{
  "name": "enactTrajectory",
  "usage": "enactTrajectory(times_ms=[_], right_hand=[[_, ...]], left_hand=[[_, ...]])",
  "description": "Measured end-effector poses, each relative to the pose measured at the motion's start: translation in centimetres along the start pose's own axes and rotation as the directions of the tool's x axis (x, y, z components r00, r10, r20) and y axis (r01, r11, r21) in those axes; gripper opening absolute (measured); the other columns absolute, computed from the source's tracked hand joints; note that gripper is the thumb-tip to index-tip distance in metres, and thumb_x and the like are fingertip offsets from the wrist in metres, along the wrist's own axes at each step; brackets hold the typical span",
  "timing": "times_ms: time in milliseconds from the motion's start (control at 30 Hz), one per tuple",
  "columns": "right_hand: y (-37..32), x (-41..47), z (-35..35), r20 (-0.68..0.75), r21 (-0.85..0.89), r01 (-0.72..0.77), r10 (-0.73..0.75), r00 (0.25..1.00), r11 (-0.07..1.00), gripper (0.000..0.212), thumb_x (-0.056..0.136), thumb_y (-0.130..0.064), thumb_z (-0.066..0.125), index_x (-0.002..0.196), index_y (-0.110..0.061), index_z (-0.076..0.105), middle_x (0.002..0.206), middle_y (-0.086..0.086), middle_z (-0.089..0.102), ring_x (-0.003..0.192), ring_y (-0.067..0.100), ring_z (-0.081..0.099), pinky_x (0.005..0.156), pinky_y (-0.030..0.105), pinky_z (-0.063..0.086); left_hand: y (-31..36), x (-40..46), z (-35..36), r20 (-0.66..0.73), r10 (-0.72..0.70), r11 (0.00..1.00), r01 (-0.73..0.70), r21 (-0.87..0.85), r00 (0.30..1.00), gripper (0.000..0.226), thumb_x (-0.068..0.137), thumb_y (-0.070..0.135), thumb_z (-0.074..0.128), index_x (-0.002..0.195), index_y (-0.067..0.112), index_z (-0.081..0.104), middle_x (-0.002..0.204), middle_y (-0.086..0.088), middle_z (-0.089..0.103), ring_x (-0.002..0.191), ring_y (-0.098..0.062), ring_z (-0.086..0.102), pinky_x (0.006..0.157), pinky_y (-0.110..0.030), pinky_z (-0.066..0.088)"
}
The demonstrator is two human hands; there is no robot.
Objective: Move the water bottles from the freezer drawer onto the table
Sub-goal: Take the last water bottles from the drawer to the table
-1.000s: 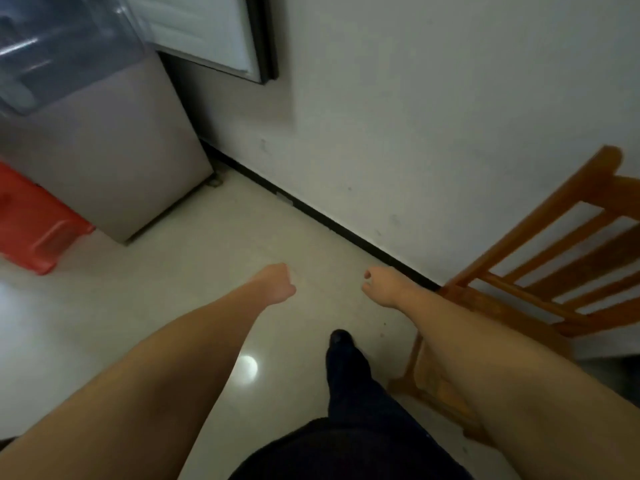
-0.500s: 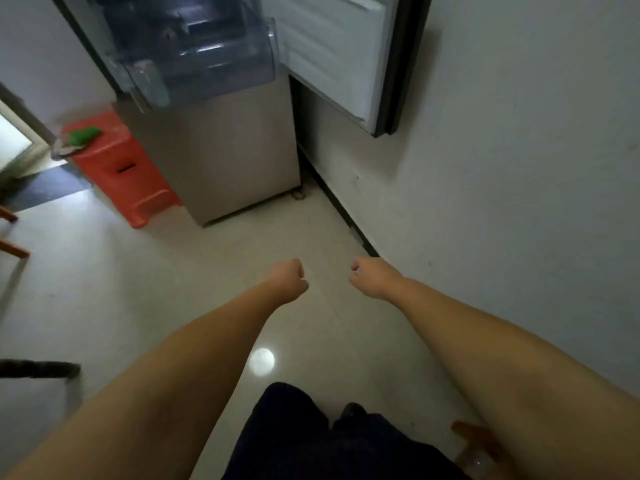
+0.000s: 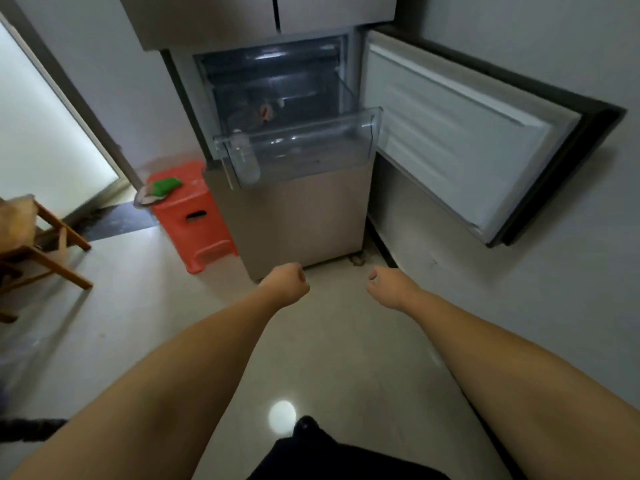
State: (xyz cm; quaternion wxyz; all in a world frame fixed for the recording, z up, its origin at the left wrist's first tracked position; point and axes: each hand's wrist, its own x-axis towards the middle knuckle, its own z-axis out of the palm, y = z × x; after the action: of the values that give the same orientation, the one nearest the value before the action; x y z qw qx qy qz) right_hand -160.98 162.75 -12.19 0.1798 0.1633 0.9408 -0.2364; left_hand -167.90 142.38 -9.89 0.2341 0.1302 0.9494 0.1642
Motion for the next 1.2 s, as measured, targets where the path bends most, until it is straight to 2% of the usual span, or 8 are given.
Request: enactTrajectory(times_ms=[167, 367, 700, 800, 933, 1000, 1100, 1200], right_hand=[[-5.9, 5.8, -2.0, -0.046, 0.115, 0.068, -0.063, 0.997, 0.991, 0.025, 0.095, -0.022, 0.046, 0.112, -0.01, 0.058, 0.109, 0.016, 0.066, 0.097, 0.033, 0.064, 0.084, 0.038, 0.052], [-10.7, 14.0, -6.6, -0.122, 0.186, 0.166, -0.145, 0.982, 0.968, 0.023, 0.092, -0.025, 0.047, 0.108, -0.018, 0.061, 0.107, 0.01, 0.069, 0.096, 0.03, 0.064, 0.088, 0.039, 0.053], [-17.9, 30.2, -17.4, -0.26, 0.273, 0.422, -0.356, 0.897, 0.864, 0.02, 0.093, -0.018, 0.048, 0.105, -0.013, 0.062, 0.085, 0.009, 0.072, 0.085, 0.028, 0.068, 0.082, 0.041, 0.055], [-19.0, 34.6, -20.4, -0.256, 0.265, 0.469, -0.407, 0.877, 0.843, 0.018, 0.094, -0.019, 0.047, 0.103, -0.014, 0.062, 0.083, 0.008, 0.072, 0.079, 0.026, 0.067, 0.078, 0.04, 0.056], [-20.3, 39.0, -21.9, -0.207, 0.353, 0.45, -0.401, 0.893, 0.82, 0.019, 0.096, -0.012, 0.045, 0.103, -0.004, 0.062, 0.082, 0.012, 0.068, 0.054, 0.008, 0.059, 0.049, 0.014, 0.047], [-21.4, 41.6, -21.5, -0.14, 0.418, 0.394, -0.371, 0.918, 0.818, 0.018, 0.096, -0.01, 0.045, 0.101, -0.003, 0.06, 0.077, 0.009, 0.065, 0.043, 0.001, 0.056, 0.041, 0.01, 0.042], [-23.2, 45.2, -20.1, 0.012, 0.529, 0.255, -0.307, 0.952, 0.81, 0.013, 0.1, -0.016, 0.041, 0.096, -0.011, 0.052, 0.076, 0.007, 0.06, 0.051, 0.011, 0.057, 0.041, 0.019, 0.046], [-25.6, 48.9, -18.1, 0.152, 0.588, 0.096, -0.226, 0.962, 0.803, 0.017, 0.101, -0.022, 0.038, 0.112, -0.012, 0.047, 0.08, 0.006, 0.053, 0.059, 0.014, 0.054, 0.036, 0.016, 0.047]], left_hand=[[-1.2, 5.7, -6.1, -0.074, 0.011, 0.998, -0.016, -0.067, 0.997, 0.017, 0.088, 0.017, 0.053, 0.1, 0.009, 0.062, 0.109, -0.013, 0.065, 0.101, -0.029, 0.061, 0.078, -0.028, 0.043], [0.0, 12.2, -11.3, -0.181, 0.063, 0.987, -0.088, -0.132, 0.982, 0.024, 0.09, 0.017, 0.054, 0.109, 0.006, 0.063, 0.115, -0.012, 0.065, 0.108, -0.028, 0.06, 0.091, -0.031, 0.046], [4.0, 26.7, -22.7, -0.497, -0.028, 0.976, -0.083, -0.199, 0.868, 0.018, 0.089, 0.018, 0.052, 0.099, 0.01, 0.065, 0.101, -0.012, 0.069, 0.097, -0.029, 0.062, 0.084, -0.036, 0.05], [4.1, 30.6, -25.0, -0.48, -0.118, 0.963, -0.017, -0.268, 0.869, 0.014, 0.088, 0.02, 0.054, 0.096, 0.015, 0.064, 0.099, -0.011, 0.068, 0.092, -0.028, 0.063, 0.086, -0.038, 0.053], [1.6, 34.2, -25.1, -0.367, -0.252, 0.945, 0.146, -0.294, 0.895, 0.017, 0.088, 0.023, 0.056, 0.102, 0.015, 0.061, 0.111, -0.014, 0.061, 0.1, -0.031, 0.061, 0.095, -0.045, 0.05], [0.2, 35.5, -25.1, -0.308, -0.294, 0.936, 0.208, -0.283, 0.905, 0.022, 0.091, 0.019, 0.054, 0.109, 0.007, 0.059, 0.117, -0.017, 0.058, 0.103, -0.032, 0.06, 0.097, -0.042, 0.049], [-1.4, 38.0, -25.2, -0.269, -0.368, 0.921, 0.31, -0.236, 0.89, 0.034, 0.093, 0.019, 0.05, 0.12, 0.0, 0.053, 0.119, -0.021, 0.061, 0.111, -0.036, 0.059, 0.095, -0.04, 0.046], [-3.2, 40.3, -24.6, -0.185, -0.465, 0.885, 0.445, -0.138, 0.866, 0.04, 0.091, 0.017, 0.051, 0.128, 0.0, 0.052, 0.125, -0.016, 0.06, 0.116, -0.033, 0.058, 0.093, -0.039, 0.048]])
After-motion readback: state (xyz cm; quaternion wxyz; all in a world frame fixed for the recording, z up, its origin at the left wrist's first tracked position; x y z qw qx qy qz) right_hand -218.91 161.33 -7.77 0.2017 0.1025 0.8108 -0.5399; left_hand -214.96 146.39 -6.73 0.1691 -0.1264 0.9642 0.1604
